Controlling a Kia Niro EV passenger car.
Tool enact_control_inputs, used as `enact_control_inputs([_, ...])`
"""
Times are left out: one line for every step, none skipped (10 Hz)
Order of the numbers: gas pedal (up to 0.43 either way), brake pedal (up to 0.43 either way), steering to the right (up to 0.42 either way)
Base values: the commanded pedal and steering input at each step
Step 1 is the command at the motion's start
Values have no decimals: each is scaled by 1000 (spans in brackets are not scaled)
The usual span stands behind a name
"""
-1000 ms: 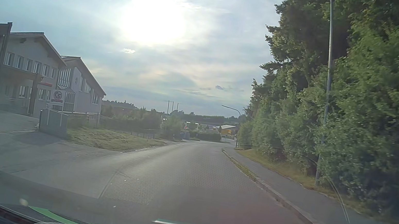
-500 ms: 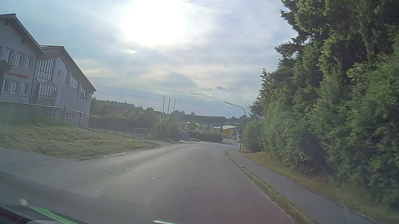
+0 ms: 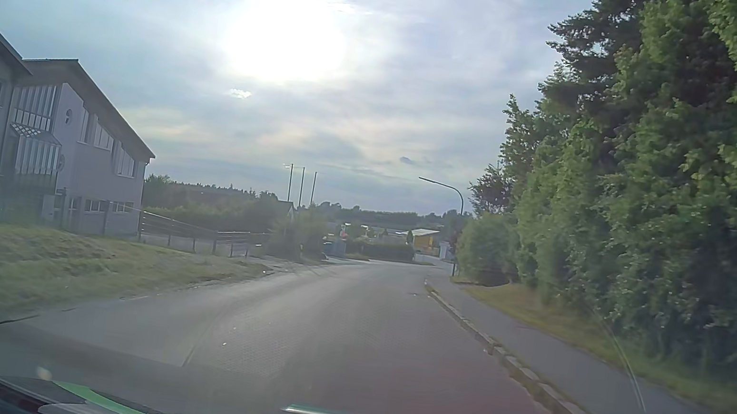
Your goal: Follow the waypoints while adhering to traffic rules and regulations
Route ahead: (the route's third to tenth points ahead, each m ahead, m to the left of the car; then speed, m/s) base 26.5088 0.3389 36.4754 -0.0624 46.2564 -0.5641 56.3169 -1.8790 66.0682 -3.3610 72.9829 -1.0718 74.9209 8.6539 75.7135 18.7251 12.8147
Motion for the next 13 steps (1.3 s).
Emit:
enact_control_inputs([0,67,0])
enact_control_inputs([0,104,0])
enact_control_inputs([0,116,1])
enact_control_inputs([0,116,4])
enact_control_inputs([0,122,7])
enact_control_inputs([0,146,8])
enact_control_inputs([0,165,9])
enact_control_inputs([0,183,8])
enact_control_inputs([0,201,8])
enact_control_inputs([0,201,8])
enact_control_inputs([0,207,7])
enact_control_inputs([0,213,7])
enact_control_inputs([0,213,7])
